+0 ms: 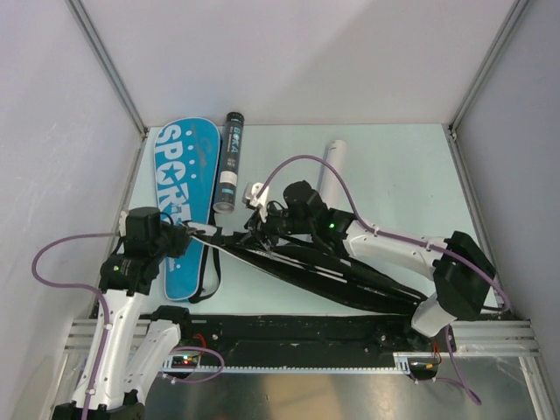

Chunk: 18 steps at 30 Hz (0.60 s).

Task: Pack up the badminton gear
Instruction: Zip the racket bag at the center of the board.

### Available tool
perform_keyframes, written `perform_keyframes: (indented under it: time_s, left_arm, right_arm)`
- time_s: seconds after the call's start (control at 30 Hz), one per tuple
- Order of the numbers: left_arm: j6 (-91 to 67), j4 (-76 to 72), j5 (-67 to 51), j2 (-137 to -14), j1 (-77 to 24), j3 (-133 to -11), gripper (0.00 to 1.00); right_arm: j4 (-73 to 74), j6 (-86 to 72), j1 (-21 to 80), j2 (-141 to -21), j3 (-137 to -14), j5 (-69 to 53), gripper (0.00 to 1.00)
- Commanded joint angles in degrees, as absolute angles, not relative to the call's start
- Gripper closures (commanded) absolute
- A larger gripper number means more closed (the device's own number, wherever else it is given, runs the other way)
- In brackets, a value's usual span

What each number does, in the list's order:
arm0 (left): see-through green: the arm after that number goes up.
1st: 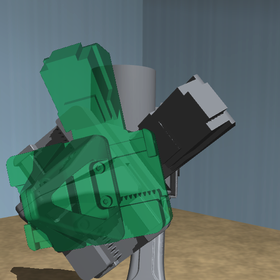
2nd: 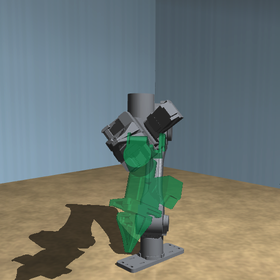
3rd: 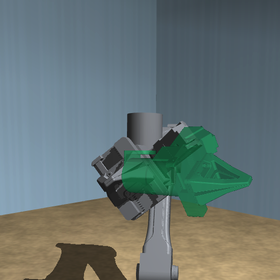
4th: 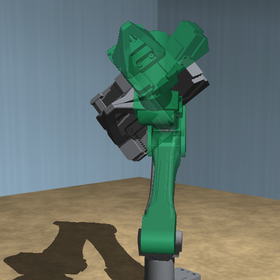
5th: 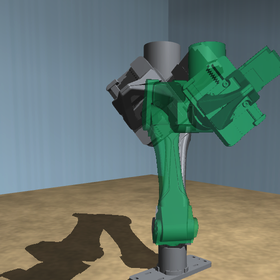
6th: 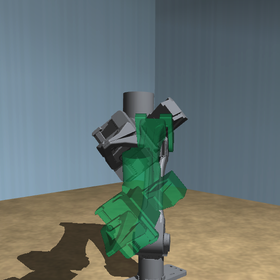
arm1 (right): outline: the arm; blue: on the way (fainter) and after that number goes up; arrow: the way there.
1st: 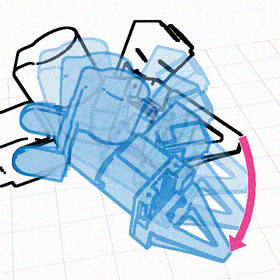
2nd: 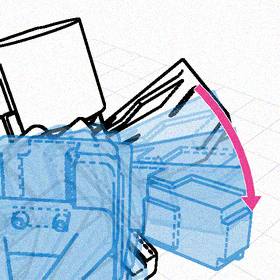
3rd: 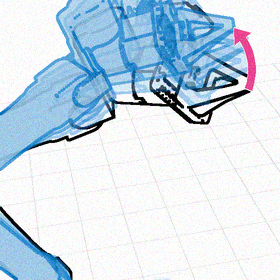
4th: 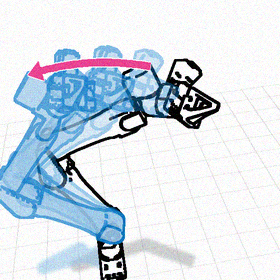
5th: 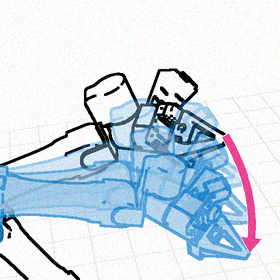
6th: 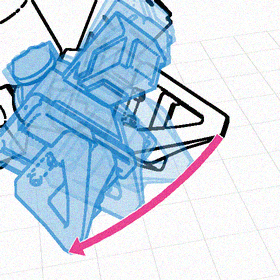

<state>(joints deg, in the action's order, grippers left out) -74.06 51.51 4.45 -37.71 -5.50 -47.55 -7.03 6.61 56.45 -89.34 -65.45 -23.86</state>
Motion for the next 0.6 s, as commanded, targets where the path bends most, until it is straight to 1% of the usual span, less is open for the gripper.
perform_keyframes:
  time_s: [0.0,0.07,0.1,0.13,0.2,0.23,0.27,0.3,0.37,0.43,0.57]
  left_arm:
    - [-74.1,50.3,5.3,-37.0,-5.9,-47.4,1.00]
    - [-74.3,50.2,5.2,-37.1,-6.0,-47.3,1.00]
    - [-74.3,50.2,5.1,-37.1,-6.0,-47.2,1.00]
    - [-74.3,50.3,5.1,-37.1,-6.0,-47.2,1.00]
    - [-74.3,50.3,5.4,-36.9,-6.0,-47.1,1.00]
    - [-74.4,50.3,5.9,-36.8,-6.0,-47.1,1.00]
    - [-74.4,50.2,6.4,-36.5,-6.0,-47.0,1.00]
    - [-74.4,50.3,6.8,-36.4,-6.0,-47.0,1.00]
    - [-74.3,50.2,7.2,-36.5,-6.1,-47.0,1.00]
    - [-74.2,50.3,7.3,-36.6,-6.0,-46.9,1.00]
    - [-74.6,50.2,7.5,-36.9,-6.0,-46.2,1.00]
  right_arm:
    - [-3.1,10.9,58.2,-91.9,-68.7,-30.5,0.47]
    - [-2.6,12.0,58.9,-92.9,-69.0,-29.7,0.47]
    - [-2.6,12.0,59.0,-93.4,-69.2,-28.8,0.50]
    - [-2.9,11.5,58.7,-93.7,-69.5,-27.9,0.56]
    - [-3.6,9.9,57.9,-93.6,-69.8,-26.2,0.78]
    - [-3.5,9.5,57.5,-93.3,-70.3,-24.6,0.86]
    - [-1.9,10.4,57.7,-92.6,-71.1,-22.8,0.93]
    - [0.7,11.6,58.4,-91.9,-72.7,-19.6,0.96]
    - [5.2,15.1,60.0,-90.2,-74.9,-13.9,0.99]
    - [6.3,17.4,61.1,-88.1,-75.7,-10.6,1.00]
    - [5.8,17.2,62.0,-85.8,-76.1,-10.8,0.97]
